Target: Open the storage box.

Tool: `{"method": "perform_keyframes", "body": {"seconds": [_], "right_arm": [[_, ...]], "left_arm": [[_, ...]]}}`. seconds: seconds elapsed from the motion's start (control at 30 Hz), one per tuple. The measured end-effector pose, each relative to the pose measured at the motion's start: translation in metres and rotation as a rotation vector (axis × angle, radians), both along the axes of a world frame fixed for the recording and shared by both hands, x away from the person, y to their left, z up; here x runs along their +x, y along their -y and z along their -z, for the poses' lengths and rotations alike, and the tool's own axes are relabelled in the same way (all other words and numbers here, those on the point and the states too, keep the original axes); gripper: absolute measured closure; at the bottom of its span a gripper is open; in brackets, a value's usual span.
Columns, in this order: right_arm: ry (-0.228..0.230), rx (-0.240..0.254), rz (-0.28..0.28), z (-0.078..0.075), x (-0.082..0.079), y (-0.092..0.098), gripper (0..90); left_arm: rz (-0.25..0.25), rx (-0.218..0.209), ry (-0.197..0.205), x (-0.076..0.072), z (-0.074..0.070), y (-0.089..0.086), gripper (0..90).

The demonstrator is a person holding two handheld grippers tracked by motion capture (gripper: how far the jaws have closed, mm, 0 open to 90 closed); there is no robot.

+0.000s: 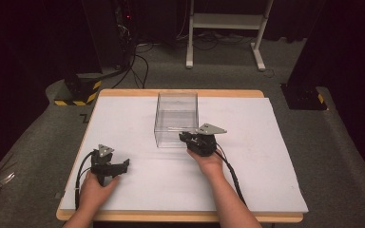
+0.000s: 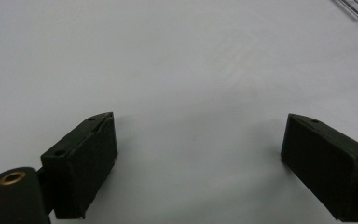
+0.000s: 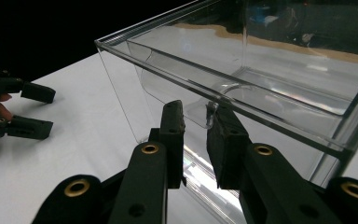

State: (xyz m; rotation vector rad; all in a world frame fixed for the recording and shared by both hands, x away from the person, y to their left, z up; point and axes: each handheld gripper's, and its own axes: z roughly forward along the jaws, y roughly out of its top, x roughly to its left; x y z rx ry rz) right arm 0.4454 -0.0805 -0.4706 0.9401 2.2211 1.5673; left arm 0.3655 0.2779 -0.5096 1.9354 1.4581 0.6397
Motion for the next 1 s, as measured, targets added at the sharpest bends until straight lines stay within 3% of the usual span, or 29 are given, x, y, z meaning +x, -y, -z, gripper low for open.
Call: {"method": "perform_keyframes", "body": {"seconds": [1.0], "right_arm": [[0.014, 0.022, -0.041, 0.003, -0.03, 0.011, 82.3]], "left_arm": [[0.0, 0.001, 0.001, 0.0, 0.0, 0.0, 10.9]]}}
